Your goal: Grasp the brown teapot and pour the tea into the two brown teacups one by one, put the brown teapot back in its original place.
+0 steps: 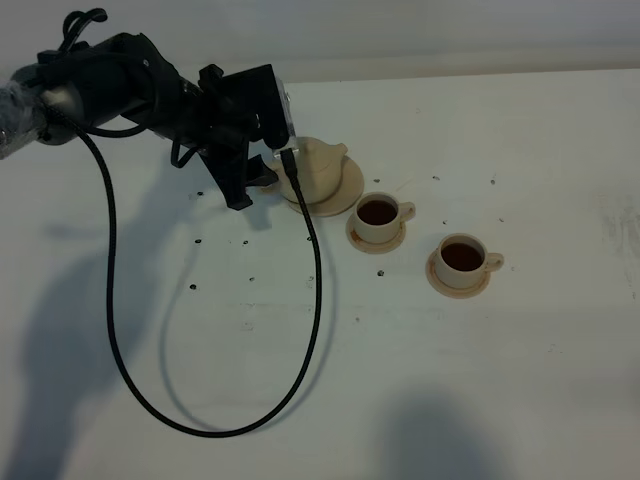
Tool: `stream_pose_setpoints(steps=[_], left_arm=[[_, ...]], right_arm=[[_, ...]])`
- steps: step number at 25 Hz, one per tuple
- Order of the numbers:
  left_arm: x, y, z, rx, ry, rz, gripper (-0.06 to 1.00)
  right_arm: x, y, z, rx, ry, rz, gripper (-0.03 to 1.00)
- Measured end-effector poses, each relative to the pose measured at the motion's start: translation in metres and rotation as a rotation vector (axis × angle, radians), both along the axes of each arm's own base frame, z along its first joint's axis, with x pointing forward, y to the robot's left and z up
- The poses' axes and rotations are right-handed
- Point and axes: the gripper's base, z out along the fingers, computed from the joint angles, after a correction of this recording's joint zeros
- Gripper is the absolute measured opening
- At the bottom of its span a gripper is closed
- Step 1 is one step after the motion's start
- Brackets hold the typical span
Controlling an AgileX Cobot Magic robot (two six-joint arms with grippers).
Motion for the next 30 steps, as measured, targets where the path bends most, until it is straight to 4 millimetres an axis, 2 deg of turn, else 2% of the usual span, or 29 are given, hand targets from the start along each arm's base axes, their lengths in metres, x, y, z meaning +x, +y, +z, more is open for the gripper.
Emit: stream_pose_setpoints(steps=[6,16,23,30], left_arm=[[-0.005,0.001,0.032,-0.042,-0.038,0.042,0.54],[-0.039,0.012,0.142,-0.203,-0.187,0.186,0.5],[-0.078,0.027,0.212,-0.278,-0.308,0.259,0.5],[-0.134,0.058,0.269,-0.265,-0.383,0.425,0.5]], right_arm=[[0.0,0.0,0.0,0.0,0.0,0.0,0.41],[0.0,0.0,0.0,0.001,0.0,0.0,0.41],[0.0,0.0,0.0,0.001,0.0,0.0,0.41],[0.0,0.0,0.0,0.001,0.0,0.0,0.41]])
